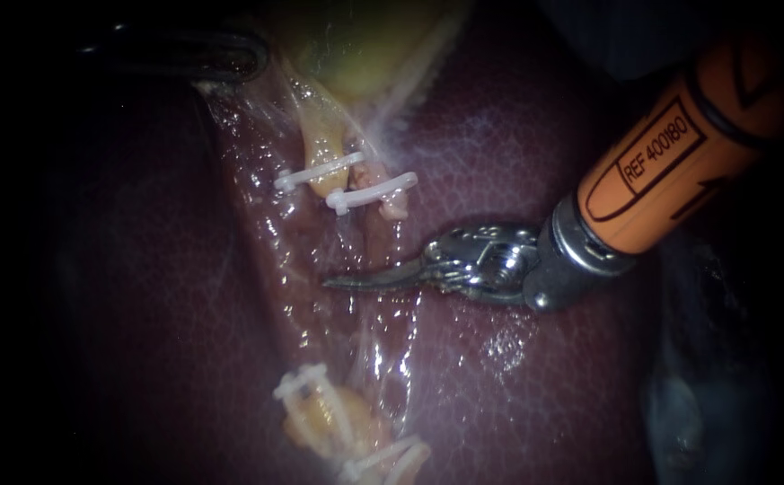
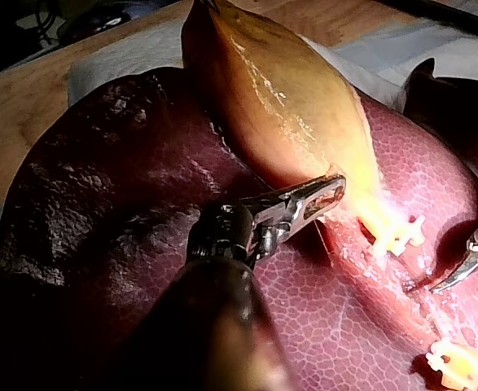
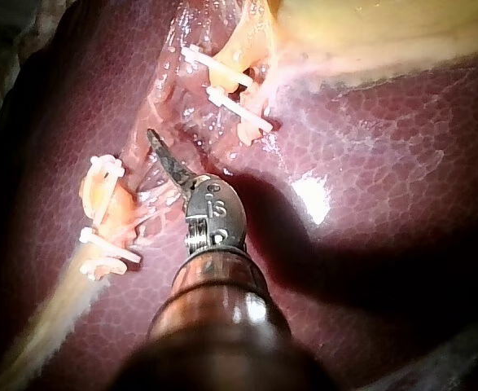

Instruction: Go back from the cut right tube

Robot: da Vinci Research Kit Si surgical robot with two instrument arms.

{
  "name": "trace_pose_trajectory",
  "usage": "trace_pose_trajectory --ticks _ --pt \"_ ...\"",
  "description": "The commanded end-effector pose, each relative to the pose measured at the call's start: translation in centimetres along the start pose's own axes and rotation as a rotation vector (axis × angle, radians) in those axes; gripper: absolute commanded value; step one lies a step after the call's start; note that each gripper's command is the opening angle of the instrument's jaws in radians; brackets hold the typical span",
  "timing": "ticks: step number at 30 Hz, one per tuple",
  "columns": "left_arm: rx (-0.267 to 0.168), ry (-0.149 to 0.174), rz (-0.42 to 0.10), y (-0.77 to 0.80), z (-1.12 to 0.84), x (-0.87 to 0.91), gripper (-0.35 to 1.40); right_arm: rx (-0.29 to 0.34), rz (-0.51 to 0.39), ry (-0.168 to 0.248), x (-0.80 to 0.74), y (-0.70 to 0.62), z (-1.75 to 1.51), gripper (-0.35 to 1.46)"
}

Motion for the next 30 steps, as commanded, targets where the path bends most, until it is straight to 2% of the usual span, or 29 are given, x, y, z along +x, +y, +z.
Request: trace_pose_trajectory --ticks 1,5,6,9,10,12,17,20,21,22,24,26,28,30 --pt "0.0 0.0 0.0 0.0 0.0 0.0 -0.35 -0.002 -0.001 0.001 0.0 0.0 0.0 -0.35" --pt "0.0 0.0 0.0 0.0 0.0 0.0 -0.35 -0.003 -0.002 0.004 0.0 0.01 -0.01 -0.35" --pt "0.0 0.0 0.0 0.0 0.0 0.0 -0.35 -0.001 0.022 0.007 0.0 0.0 -0.01 -0.3" --pt "0.0 0.0 0.0 0.01 0.0 0.0 -0.35 -0.015 0.022 0.015 0.02 -0.01 0.01 1.23" --pt "0.0 0.0 0.0 0.01 0.0 0.01 -0.35 -0.043 0.028 0.028 0.03 -0.01 0.03 1.38" --pt "0.0 0.0 0.0 0.02 0.01 0.01 -0.35 -0.05 0.017 0.035 0.03 -0.01 0.04 1.45" --pt "0.0 0.003 0.001 0.02 0.01 0.02 -0.35 -0.049 -0.001 0.033 0.02 -0.02 0.01 1.45" --pt "0.0 0.003 0.001 0.03 0.01 0.03 -0.35 -0.047 -0.032 0.03 -0.02 -0.08 -0.09 1.45" --pt "0.0 0.003 0.002 0.03 0.01 0.03 -0.35 -0.063 -0.05 0.037 -0.04 -0.12 -0.14 1.45" --pt "0.0 0.003 0.002 0.03 0.01 0.03 -0.35 -0.098 -0.092 0.052 -0.06 -0.18 -0.21 1.43" --pt "0.0 0.003 0.003 0.04 0.02 0.05 -0.35 -0.171 -0.169 0.057 -0.08 -0.26 -0.32 1.43" --pt "0.0 0.003 0.003 0.04 0.03 0.05 -0.35 -0.257 -0.258 0.022 -0.04 -0.35 -0.45 1.45" --pt "-0.001 0.005 0.004 0.05 0.03 0.06 -0.35 -0.321 -0.312 -0.041 0.0 -0.42 -0.56 1.45" --pt "-0.001 0.008 0.004 0.05 0.03 0.07 -0.35 -0.401 -0.375 -0.125 0.04 -0.5 -0.69 1.45"
